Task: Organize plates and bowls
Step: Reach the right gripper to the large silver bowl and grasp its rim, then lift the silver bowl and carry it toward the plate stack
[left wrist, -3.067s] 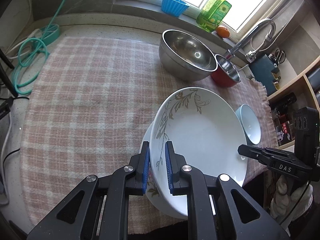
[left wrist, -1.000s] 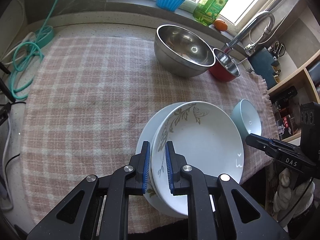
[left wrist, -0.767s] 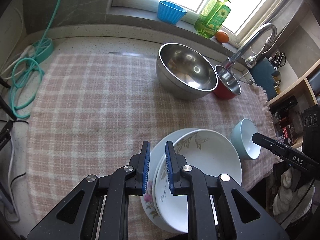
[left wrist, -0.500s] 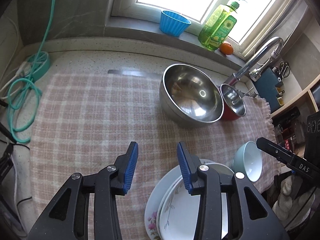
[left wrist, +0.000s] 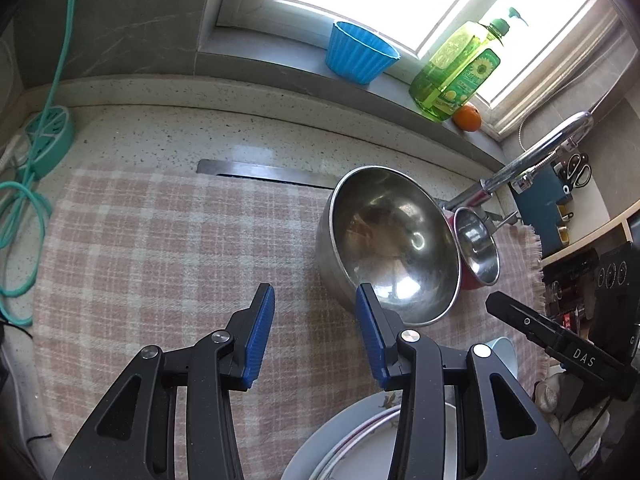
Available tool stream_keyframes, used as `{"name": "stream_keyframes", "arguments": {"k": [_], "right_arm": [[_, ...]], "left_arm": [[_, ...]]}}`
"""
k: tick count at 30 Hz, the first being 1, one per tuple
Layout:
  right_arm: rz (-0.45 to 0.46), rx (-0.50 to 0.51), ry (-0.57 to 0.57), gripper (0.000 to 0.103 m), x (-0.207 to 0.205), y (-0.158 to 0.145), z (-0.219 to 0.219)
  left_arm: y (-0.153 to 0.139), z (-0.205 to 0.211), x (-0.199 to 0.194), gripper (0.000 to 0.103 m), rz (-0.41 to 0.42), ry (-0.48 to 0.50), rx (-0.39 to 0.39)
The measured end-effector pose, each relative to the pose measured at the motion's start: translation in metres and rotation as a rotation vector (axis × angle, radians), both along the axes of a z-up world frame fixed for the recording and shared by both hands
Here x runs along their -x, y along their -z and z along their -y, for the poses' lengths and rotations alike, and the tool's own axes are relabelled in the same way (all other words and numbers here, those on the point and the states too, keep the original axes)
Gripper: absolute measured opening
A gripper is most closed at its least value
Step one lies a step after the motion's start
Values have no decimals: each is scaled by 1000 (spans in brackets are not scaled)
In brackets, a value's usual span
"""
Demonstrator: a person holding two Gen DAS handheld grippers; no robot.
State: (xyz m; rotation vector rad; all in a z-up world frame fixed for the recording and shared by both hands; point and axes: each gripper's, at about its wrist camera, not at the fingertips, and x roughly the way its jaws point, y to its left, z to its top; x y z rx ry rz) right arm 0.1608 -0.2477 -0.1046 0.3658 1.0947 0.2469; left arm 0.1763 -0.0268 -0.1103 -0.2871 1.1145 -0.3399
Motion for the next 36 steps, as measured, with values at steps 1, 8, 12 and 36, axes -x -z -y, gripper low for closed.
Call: {"name": "stream_keyframes", "arguments": {"k": [1,8,12,36], "right_arm": [[-6,-6,4,51,-3,2,0],[-55,-19,17,51,-26,19,-2],[-78,-18,12,45,-33,27,-5],[-113,22,-35,21,-43,39,-24]], "left_arm": [[1,1,-3,41,-2,-1,2],[13,7,-25,41,-35,5,9],[21,11,-36,41,-58,14,13],[29,26,-38,18,-84,68,22]]}}
